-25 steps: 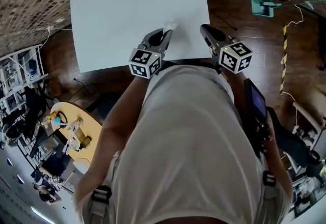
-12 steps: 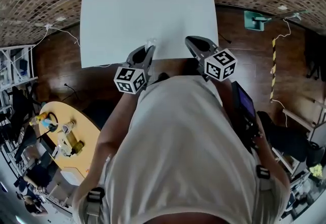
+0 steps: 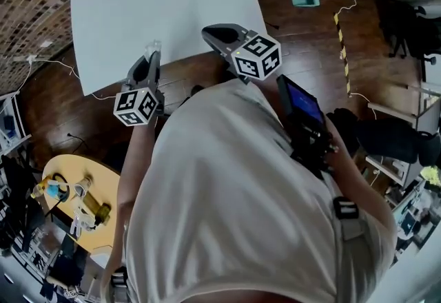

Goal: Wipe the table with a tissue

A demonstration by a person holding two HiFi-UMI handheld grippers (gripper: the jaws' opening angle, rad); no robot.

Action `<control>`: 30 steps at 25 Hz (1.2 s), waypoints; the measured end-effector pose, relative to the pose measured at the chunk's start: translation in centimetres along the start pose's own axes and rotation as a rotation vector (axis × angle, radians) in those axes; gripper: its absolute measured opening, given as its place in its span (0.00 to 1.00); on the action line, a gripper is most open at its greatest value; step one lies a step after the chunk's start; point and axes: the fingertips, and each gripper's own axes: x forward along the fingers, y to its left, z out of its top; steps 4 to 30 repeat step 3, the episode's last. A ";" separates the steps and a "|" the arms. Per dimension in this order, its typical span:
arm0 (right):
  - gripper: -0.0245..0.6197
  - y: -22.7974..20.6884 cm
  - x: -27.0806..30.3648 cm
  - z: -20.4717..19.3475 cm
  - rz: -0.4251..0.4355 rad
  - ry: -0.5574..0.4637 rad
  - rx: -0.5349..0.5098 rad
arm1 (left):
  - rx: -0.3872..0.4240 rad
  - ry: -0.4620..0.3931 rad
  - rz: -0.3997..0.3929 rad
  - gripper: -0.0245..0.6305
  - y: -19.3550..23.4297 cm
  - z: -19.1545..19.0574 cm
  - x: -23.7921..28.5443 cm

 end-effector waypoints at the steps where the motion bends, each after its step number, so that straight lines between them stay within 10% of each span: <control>1: 0.05 0.5 0.1 -0.2 0.002 0.005 -0.005 | -0.003 -0.006 0.007 0.10 0.1 -0.1 -0.6; 30: 0.05 1.6 0.2 -0.6 0.008 0.016 -0.018 | -0.009 -0.017 0.020 0.10 0.5 -0.3 -1.9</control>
